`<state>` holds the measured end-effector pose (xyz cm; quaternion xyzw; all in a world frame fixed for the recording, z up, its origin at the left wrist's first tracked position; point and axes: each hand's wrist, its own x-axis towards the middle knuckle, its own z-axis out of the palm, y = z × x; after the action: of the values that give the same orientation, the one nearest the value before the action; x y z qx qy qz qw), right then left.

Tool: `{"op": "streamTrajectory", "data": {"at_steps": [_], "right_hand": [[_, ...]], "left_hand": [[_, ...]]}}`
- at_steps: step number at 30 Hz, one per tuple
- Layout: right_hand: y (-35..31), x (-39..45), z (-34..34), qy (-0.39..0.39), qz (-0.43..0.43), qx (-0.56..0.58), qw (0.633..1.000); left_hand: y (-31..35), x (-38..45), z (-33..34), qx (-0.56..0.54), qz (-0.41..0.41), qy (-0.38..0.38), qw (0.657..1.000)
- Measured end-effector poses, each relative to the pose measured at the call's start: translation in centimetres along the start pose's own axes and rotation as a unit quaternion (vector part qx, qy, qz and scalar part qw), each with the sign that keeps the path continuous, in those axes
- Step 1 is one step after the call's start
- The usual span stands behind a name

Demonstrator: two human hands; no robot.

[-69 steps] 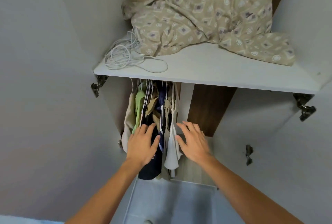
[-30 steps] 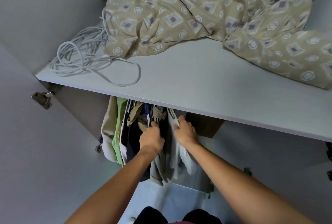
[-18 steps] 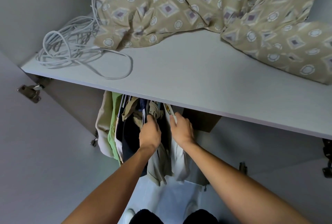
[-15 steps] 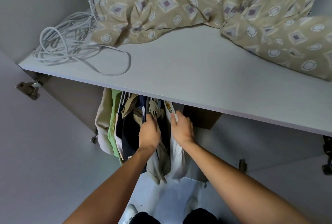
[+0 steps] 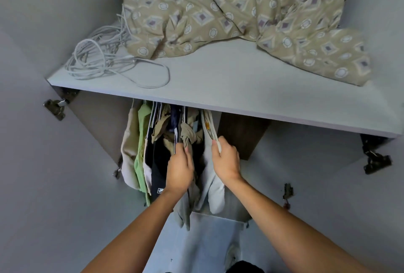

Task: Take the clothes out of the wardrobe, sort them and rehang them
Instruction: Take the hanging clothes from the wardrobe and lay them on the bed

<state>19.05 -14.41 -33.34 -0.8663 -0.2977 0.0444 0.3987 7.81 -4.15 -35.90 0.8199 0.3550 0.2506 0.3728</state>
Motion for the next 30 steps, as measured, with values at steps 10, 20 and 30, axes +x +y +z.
{"op": "streamTrajectory", "data": {"at_steps": [10,20,30], "right_hand": [[-4.0,-10.0,1.3,-0.003,0.067,0.065,0.996],[-4.2,-20.6,3.4,-0.101,0.087,0.147,0.98],[-6.3,-34.1,3.7,-0.234,0.068,0.182,0.953]], "left_hand": [[-4.0,-6.8,-8.7,0.008,0.061,-0.03,0.998],[-5.8,-19.3,-14.5,-0.075,-0.051,0.026,0.996],[-7.2,-34.9,-19.7,-0.09,-0.166,0.099,0.977]]}}
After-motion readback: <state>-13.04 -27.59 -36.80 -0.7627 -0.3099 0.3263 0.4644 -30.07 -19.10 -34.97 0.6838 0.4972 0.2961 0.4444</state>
